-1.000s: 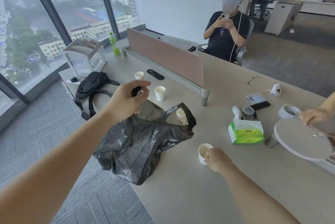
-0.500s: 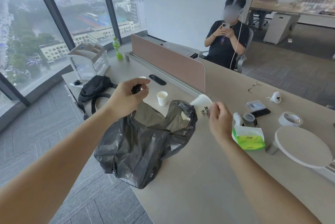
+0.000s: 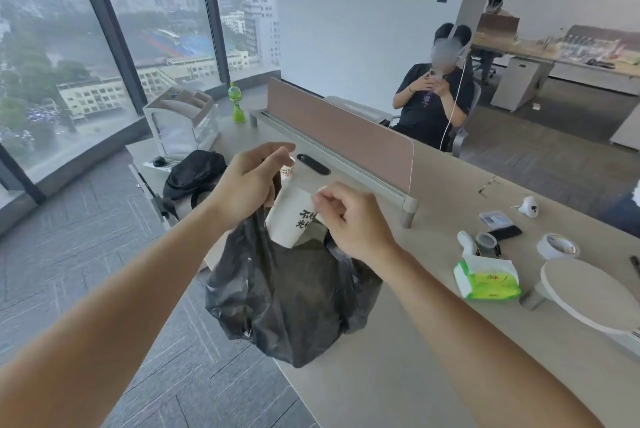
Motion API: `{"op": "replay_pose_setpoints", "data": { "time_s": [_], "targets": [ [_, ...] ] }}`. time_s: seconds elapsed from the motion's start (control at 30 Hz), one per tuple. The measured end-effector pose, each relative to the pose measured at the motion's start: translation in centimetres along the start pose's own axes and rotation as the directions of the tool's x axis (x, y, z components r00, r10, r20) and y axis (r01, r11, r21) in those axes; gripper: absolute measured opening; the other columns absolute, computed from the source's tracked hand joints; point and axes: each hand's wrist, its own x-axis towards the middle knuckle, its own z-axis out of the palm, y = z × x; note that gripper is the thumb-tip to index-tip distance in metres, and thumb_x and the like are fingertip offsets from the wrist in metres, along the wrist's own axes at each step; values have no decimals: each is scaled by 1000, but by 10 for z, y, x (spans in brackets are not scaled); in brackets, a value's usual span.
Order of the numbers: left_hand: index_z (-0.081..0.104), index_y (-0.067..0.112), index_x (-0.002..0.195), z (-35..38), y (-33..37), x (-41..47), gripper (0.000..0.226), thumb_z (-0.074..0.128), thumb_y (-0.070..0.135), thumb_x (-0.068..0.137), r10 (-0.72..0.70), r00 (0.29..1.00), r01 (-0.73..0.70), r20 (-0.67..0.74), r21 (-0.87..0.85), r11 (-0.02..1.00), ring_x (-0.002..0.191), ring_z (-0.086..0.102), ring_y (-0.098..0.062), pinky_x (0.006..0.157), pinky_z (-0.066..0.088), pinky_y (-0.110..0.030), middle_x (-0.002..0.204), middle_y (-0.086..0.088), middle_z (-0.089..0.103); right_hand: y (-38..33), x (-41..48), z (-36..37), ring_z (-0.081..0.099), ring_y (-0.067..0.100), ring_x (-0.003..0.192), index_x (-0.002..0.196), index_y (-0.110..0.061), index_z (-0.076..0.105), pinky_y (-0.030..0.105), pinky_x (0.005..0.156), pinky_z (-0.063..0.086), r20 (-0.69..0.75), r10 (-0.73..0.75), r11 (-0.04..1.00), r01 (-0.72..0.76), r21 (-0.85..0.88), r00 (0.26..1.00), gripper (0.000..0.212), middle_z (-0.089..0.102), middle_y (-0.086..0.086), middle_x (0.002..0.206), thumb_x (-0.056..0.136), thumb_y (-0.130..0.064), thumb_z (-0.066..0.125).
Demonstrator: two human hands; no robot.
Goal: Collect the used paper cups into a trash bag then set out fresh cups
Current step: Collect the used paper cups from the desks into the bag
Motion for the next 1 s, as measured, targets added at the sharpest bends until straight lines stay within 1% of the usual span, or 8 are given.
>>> {"op": "replay_pose_setpoints", "data": {
  "time_s": [0.07, 0.17, 0.33, 0.47, 0.63, 0.8, 0.9, 1.0],
  "targets": [
    [65, 18, 114, -18, -1, -2, 27, 44, 29, 103, 12, 1000, -11, 18, -21, 1000, 40, 46, -11, 47, 41, -20, 95, 4, 68, -13, 2, 16, 62, 4, 63, 88, -17, 69, 24, 58, 49, 105, 49, 997, -42, -71, 993, 20, 66, -12, 71, 96, -32, 59],
    [66, 20, 117, -46, -6, -4, 25, 48, 29, 102, 32, 997, -30, 64, -33, 999, 43, 48, -7, 49, 41, -18, 93, 7, 69, -28, 4, 39, 57, -5, 62, 90, -19, 73, 15, 58, 38, 297, 130, 978, -73, -197, 946, 18, 65, -13, 70, 97, -28, 58],
    [65, 26, 118, -100, -22, -2, 22, 56, 29, 98, 58, 993, -52, 101, -62, 997, 46, 44, -10, 46, 40, -19, 91, -10, 65, -25, -4, 71, 66, 12, 99, 115, -35, 68, 34, 87, 53, 456, 307, 877, -63, -475, 835, 31, 72, -11, 110, 96, -44, 45],
    [58, 18, 132, -134, -32, 5, 34, 56, 24, 99, 94, 995, -90, 31, -113, 990, 49, 48, -3, 48, 43, -18, 91, 2, 66, -27, -4, 73, 64, 25, 109, 122, -34, 64, 40, 88, 53, 372, 441, 749, -106, -654, 817, 32, 70, -3, 118, 95, -37, 46],
    [47, 9, 141, -169, -37, 18, 42, 53, 12, 100, 136, 991, -137, -16, -123, 983, 42, 49, 1, 48, 44, -11, 115, 1, 58, -30, 9, 54, 58, 30, 119, 148, -38, 36, 37, 93, 50, 199, 611, 569, -251, -783, 766, 61, 59, 6, 136, 89, -26, 49],
    [45, 12, 144, -190, -36, 46, 46, 53, 15, 99, 222, 975, -222, 22, -15, 975, 47, 57, 2, 67, 50, -11, 132, 7, 57, -41, 44, 46, 52, 34, 126, 150, -34, 30, 36, 98, 46, 87, 552, 630, -346, -695, 829, 66, 53, 10, 142, 90, -26, 55],
    [45, 9, 143, -196, -33, 67, 45, 52, 12, 99, 234, 972, -234, -2, -33, 972, 45, 59, 0, 64, 51, -13, 135, 2, 56, -46, 67, 47, 55, 36, 120, 149, -25, 32, 36, 93, 46, 33, 508, 637, -350, -687, 861, 63, 55, 17, 137, 91, -24, 56],
    [46, 10, 141, -194, -33, 80, 43, 52, 12, 99, 215, 976, -217, -29, -101, 971, 49, 63, -3, 61, 55, -18, 132, 3, 57, -38, 85, 50, 49, 34, 128, 149, -25, 33, 38, 102, 42, 27, 535, 637, -382, -670, 844, 62, 53, 13, 140, 92, -27, 56]
  ]
}}
